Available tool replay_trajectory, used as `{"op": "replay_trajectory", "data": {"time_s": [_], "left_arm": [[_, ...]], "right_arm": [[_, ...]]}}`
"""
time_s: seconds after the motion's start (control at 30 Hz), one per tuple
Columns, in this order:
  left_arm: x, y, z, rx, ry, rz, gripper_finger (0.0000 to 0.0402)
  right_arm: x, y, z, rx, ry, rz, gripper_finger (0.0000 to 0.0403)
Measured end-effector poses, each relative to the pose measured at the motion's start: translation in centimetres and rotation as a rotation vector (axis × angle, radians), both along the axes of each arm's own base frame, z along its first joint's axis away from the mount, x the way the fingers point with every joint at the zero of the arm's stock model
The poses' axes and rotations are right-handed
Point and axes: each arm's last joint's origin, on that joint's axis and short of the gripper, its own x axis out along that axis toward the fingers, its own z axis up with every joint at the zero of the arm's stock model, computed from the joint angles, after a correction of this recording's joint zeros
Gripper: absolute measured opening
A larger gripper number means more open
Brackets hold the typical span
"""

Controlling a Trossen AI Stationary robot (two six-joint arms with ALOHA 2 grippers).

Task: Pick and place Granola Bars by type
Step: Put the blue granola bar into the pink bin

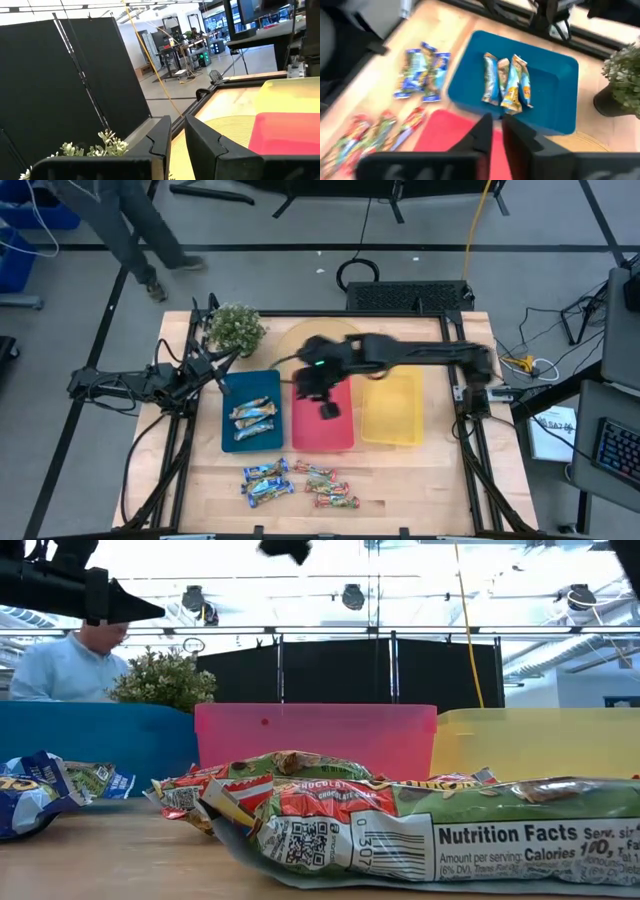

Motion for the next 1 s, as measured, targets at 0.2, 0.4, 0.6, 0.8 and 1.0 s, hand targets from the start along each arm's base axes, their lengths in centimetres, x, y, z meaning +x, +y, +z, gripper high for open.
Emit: {"op": "replay_trajectory", "data": {"time_s": [0.2,0.4,0.6,0.8,1.0], "left_arm": [[0.0,0.0,0.0,0.020,0.012,0.001,0.0063],[0.0,0.0,0.0,0.022,0.013,0.001,0.0063],[0.0,0.0,0.1,-0.010,-0.020,-0.003,0.0063],[0.0,0.0,0.0,-0.034,-0.021,-0.016,0.0063],[0.3,-0.4,0.0,-0.123,-0.080,-0.185,0.0063]], "right_arm": [[-7.9,-0.5,0.6,0.055,-0.225,-0.053,0.0013],[-16.7,-1.0,-0.3,0.106,-0.396,-0.117,0.0002],[-21.7,-0.8,-5.0,0.131,-0.506,-0.218,0.0001],[-23.8,-0.7,-11.0,0.101,-0.511,-0.199,0.0001],[-24.8,-0.6,-13.9,0.055,-0.689,-0.088,0.0000]]}}
